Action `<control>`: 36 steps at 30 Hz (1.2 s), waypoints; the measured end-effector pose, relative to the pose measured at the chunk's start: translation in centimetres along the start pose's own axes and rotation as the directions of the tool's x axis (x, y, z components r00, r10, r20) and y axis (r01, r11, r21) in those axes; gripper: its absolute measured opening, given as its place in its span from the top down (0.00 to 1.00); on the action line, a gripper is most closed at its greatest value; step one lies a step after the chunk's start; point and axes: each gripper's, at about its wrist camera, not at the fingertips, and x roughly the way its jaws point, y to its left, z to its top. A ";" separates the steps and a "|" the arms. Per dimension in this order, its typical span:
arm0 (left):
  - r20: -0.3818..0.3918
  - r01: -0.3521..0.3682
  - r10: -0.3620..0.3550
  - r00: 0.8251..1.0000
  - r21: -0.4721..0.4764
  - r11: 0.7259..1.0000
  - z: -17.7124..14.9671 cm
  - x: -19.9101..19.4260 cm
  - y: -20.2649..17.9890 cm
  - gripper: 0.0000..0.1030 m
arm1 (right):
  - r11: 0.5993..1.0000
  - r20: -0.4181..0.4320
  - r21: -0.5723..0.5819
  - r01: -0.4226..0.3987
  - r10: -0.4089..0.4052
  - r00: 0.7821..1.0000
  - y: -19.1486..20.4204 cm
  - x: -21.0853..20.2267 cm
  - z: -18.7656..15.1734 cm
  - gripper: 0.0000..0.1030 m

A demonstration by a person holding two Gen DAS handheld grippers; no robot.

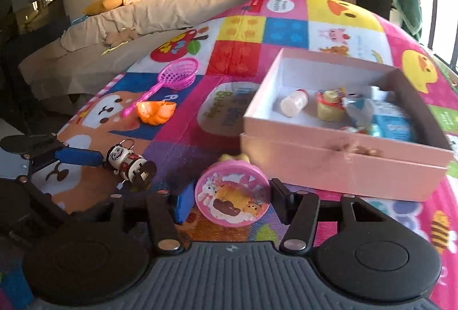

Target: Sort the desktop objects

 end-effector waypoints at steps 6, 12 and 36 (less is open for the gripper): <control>0.003 -0.002 0.002 1.000 -0.054 0.999 0.6 0.3 0.6 0.00 | 0.998 -0.091 0.055 -0.036 0.041 0.995 -2.1 -2.8 0.5 0.46; 0.055 -0.037 0.042 0.998 -0.098 0.995 2.2 -0.1 1.6 0.00 | 1.000 -0.104 0.027 -0.005 0.008 0.995 -2.3 -2.6 -0.9 0.44; -0.005 -0.161 0.162 0.987 -0.150 0.975 6.5 6.5 9.9 0.00 | 0.938 0.077 0.189 0.289 -0.308 0.948 -12.4 1.0 3.0 0.59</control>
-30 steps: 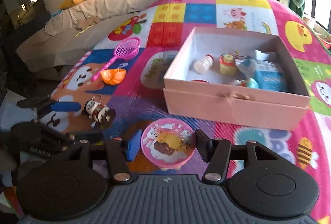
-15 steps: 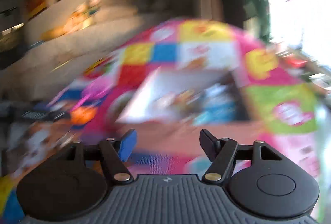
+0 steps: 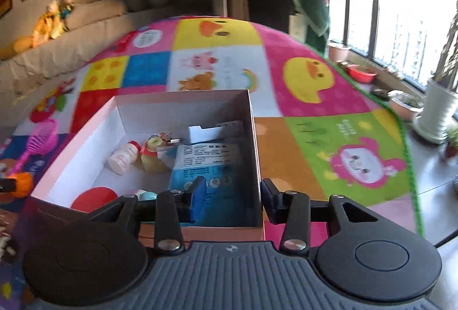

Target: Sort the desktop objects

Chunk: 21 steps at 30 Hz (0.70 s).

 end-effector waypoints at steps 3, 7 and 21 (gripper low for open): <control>-0.008 0.010 -0.010 1.000 -0.009 1.000 0.8 1.4 -0.2 0.00 | 0.998 -0.004 -0.020 -0.063 0.063 0.998 0.8 -0.1 -0.1 0.59; -0.031 0.045 -0.047 0.998 -0.045 0.998 1.4 2.8 -0.7 0.00 | 0.992 -0.015 -0.045 -0.118 0.118 0.993 1.3 -0.7 0.0 0.59; -0.015 0.244 -0.244 0.970 0.064 0.968 -2.7 -2.6 -5.4 0.00 | 0.978 0.019 -0.012 -0.206 0.206 0.978 0.9 -8.4 -2.5 0.39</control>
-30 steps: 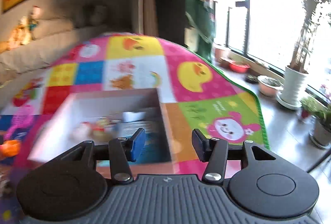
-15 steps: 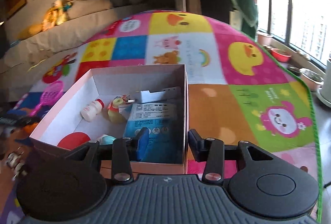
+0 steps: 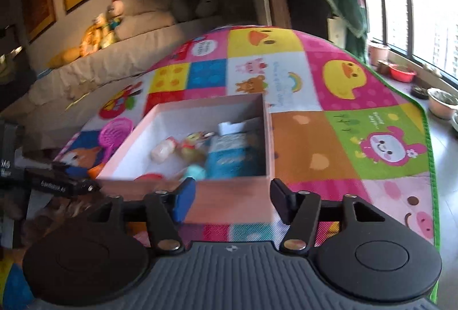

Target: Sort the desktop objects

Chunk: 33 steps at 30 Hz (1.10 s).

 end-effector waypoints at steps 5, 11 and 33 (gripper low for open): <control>0.063 -0.101 0.101 0.993 0.010 0.995 -0.6 -2.4 -0.9 0.00 | 0.995 -0.033 -0.059 -0.075 0.073 0.997 2.3 -0.6 -1.6 0.25; 0.057 -0.164 0.166 0.984 -0.036 0.986 1.0 -0.5 -0.9 0.11 | 0.992 -0.070 -0.093 -0.087 0.080 0.994 4.5 0.5 -3.3 0.23; 0.106 -0.008 0.004 0.994 0.038 0.999 -2.5 -8.1 -4.9 0.46 | 0.970 -0.147 -0.231 -0.077 0.043 0.988 7.3 1.6 -4.7 0.26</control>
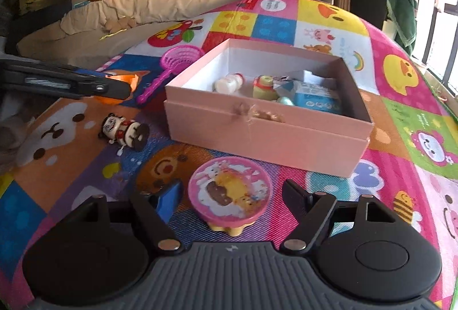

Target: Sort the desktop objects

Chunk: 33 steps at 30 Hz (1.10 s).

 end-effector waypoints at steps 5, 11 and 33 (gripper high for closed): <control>-0.066 0.049 -0.045 0.997 0.059 0.997 -3.0 0.0 -3.1 0.43 | 1.000 0.004 -0.010 0.001 -0.001 1.000 0.4 -0.4 -0.2 0.26; -0.091 0.023 -0.015 0.996 0.085 0.996 -4.3 0.1 -3.9 0.18 | 1.000 0.001 -0.012 0.023 -0.023 1.000 0.1 -0.8 -0.5 0.25; -0.107 -0.167 0.159 0.981 -0.068 0.984 -1.3 4.2 -1.1 0.07 | 0.999 0.013 -0.005 0.051 -0.051 0.999 0.4 -1.5 -1.3 0.22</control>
